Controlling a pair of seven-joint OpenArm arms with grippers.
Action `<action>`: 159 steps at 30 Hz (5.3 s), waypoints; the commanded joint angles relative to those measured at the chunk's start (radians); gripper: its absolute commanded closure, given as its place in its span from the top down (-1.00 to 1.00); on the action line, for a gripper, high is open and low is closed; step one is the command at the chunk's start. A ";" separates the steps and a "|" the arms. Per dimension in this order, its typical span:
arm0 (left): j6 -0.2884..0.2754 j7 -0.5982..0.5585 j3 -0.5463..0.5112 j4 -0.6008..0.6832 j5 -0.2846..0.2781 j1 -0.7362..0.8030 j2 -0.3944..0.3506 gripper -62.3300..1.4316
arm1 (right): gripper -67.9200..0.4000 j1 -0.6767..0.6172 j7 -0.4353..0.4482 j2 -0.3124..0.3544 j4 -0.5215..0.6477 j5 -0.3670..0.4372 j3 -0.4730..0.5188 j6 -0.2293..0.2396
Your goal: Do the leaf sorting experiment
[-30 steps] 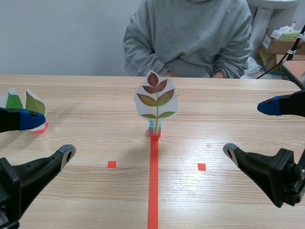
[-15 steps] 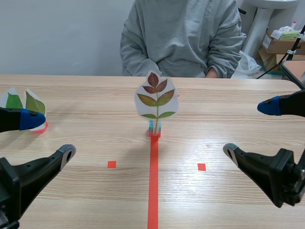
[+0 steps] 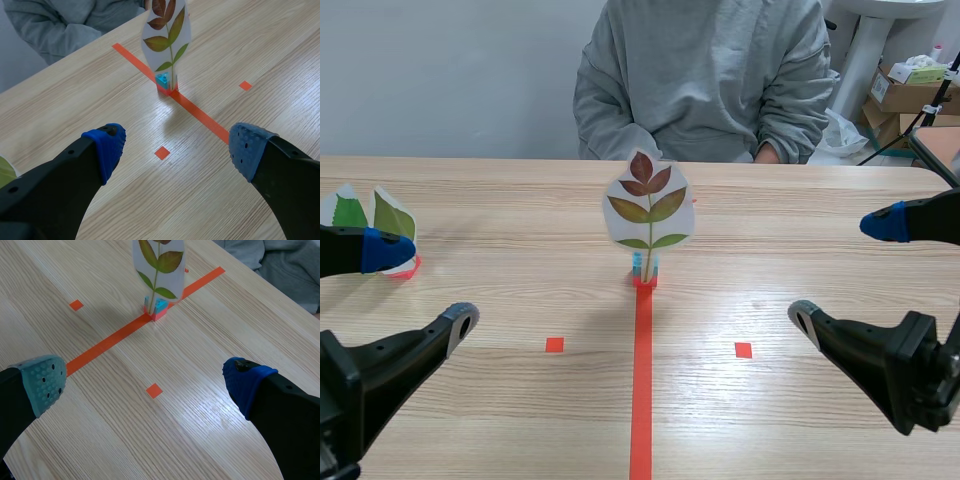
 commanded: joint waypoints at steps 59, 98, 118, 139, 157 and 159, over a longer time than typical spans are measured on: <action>-0.010 -0.021 0.006 0.019 0.001 -0.006 0.006 0.46 | 0.93 0.630 -0.022 0.114 -0.614 -0.013 -0.284 0.008; -0.011 -0.021 0.006 0.019 0.017 -0.005 0.044 0.46 | 0.92 1.090 0.109 -0.229 -0.997 -0.240 -0.785 -0.219; -0.011 -0.021 0.006 0.019 0.017 -0.006 0.044 0.46 | -0.65 1.089 0.116 -0.247 -1.006 -0.240 -0.785 -0.226; -0.011 -0.022 0.006 0.019 0.016 -0.006 0.044 0.46 | -0.95 1.089 0.111 -0.247 -1.004 -0.240 -0.784 -0.226; -0.011 -0.034 0.006 0.019 0.016 -0.006 0.044 0.46 | -0.95 1.023 -0.040 -0.183 -0.960 -0.116 -0.381 -0.253; -0.011 -0.040 0.006 0.019 0.016 -0.006 0.044 0.46 | -0.95 1.006 -0.042 -0.162 -0.960 -0.116 -0.325 -0.279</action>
